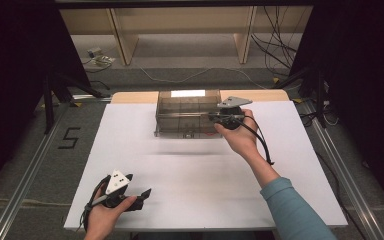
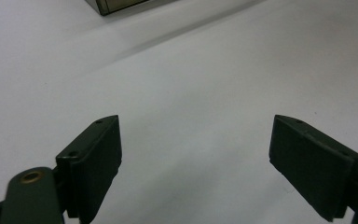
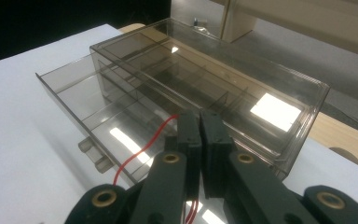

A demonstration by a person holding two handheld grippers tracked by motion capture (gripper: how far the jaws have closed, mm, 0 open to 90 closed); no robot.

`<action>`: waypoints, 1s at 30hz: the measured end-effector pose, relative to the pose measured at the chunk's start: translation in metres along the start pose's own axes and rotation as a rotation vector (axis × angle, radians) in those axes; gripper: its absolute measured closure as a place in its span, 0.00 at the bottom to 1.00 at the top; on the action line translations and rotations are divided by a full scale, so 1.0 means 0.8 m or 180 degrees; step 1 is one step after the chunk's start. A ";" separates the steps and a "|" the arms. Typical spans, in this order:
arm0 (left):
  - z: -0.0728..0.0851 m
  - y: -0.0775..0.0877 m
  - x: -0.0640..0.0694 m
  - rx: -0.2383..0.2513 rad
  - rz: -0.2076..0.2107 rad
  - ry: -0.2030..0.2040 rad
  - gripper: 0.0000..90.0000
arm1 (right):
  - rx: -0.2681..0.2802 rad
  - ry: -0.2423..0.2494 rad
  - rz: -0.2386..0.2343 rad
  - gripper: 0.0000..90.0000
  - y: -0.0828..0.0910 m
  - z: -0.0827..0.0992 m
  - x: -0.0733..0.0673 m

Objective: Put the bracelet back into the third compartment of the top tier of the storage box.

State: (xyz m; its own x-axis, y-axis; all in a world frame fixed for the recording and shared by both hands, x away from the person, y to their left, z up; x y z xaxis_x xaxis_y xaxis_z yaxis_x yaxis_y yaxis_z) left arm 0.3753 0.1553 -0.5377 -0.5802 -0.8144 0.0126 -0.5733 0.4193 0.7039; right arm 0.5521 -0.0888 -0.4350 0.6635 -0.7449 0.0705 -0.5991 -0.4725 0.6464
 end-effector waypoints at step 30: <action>0.000 0.000 0.000 0.0000 -0.0002 0.0003 0.19 | 0.0003 -0.0054 0.0184 0.97 -0.017 -0.006 0.018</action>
State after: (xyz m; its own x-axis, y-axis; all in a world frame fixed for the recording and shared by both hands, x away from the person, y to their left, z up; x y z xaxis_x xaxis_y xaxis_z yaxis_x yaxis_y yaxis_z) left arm 0.3753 0.1555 -0.5378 -0.5794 -0.8150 0.0129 -0.5737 0.4190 0.7038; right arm 0.5717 -0.0908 -0.4392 0.6200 -0.7789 0.0948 -0.6367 -0.4288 0.6409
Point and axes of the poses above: each handheld gripper's, and its own axes: y roughly backward along the jaws, z roughly out of its underside, x roughly to its right, the point moved 10 cm from there along -y, roughly forward along the jaws, and after that the axes turned 10 degrees about -x, right-handed, at the moved point
